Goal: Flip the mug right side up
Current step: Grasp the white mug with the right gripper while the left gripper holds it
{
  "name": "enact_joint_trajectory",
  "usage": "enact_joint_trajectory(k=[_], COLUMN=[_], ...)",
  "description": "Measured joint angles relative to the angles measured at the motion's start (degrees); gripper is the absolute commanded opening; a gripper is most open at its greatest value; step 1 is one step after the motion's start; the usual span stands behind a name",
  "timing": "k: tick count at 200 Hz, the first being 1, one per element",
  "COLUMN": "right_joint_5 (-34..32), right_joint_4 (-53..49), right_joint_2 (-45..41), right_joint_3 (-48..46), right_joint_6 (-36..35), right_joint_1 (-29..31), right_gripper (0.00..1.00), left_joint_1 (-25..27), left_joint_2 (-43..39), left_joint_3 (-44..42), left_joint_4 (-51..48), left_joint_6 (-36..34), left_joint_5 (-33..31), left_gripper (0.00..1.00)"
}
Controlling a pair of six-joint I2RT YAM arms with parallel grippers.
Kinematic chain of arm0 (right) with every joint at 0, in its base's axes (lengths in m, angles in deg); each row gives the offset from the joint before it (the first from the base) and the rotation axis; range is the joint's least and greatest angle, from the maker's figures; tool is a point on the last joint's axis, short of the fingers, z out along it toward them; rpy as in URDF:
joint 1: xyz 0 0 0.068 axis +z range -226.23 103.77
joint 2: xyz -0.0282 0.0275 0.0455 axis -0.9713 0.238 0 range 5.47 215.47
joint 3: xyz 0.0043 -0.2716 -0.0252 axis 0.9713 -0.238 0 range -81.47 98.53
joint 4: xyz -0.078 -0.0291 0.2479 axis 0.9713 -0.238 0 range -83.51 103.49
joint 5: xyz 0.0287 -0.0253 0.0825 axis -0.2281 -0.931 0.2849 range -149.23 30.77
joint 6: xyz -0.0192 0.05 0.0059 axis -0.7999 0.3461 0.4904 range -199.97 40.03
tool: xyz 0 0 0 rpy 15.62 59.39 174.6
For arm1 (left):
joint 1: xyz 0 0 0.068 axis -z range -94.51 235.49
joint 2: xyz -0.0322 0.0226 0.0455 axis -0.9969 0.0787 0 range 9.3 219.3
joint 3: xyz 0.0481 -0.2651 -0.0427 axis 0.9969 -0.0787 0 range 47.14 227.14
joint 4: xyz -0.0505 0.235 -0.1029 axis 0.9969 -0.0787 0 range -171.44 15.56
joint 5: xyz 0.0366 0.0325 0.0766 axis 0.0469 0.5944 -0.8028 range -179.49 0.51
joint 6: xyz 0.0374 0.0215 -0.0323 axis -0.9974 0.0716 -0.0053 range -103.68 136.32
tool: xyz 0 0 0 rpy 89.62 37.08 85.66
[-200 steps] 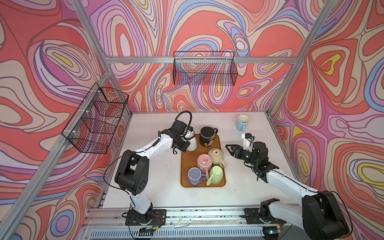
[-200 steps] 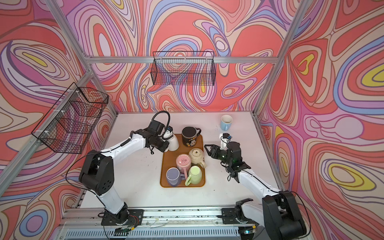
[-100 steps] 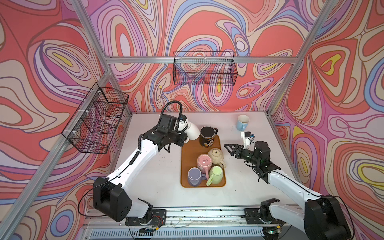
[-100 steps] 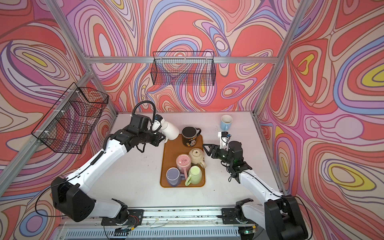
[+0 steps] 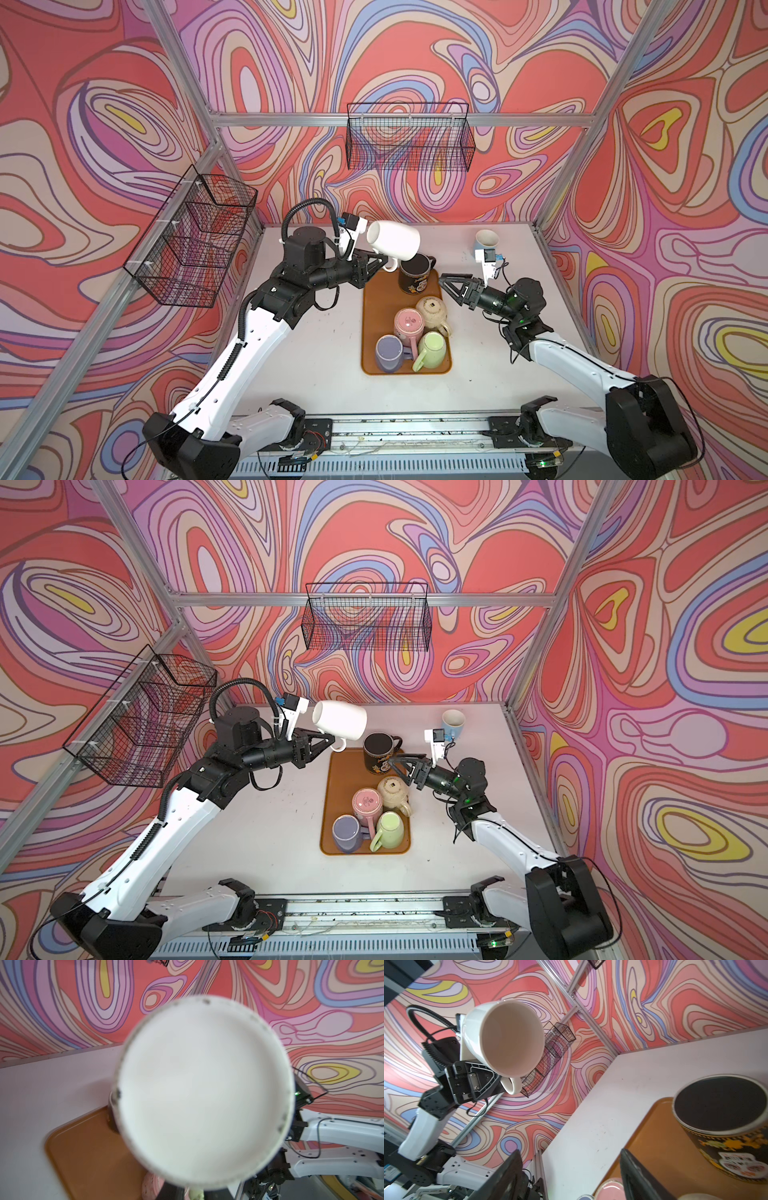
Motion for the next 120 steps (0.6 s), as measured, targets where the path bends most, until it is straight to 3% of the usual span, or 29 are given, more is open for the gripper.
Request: enact_joint_trajectory(k=[66, 120], right_joint_5=[2.54, 3.21], right_joint_4=[19.21, 22.14], right_joint_2=[9.62, 13.20], right_joint_3=[6.84, 12.02], right_joint_6=[10.78, 12.22], right_joint_1=[4.13, 6.88], right_gripper=[0.76, 0.77], left_joint_1=[0.00, 0.00], left_joint_2=[0.87, 2.62], left_joint_3=[-6.32, -6.47], left_joint_4=[17.46, 26.49], left_joint_6=[14.38, 20.48], left_joint_5=[7.72, 10.21], left_gripper=[0.00, 0.00])
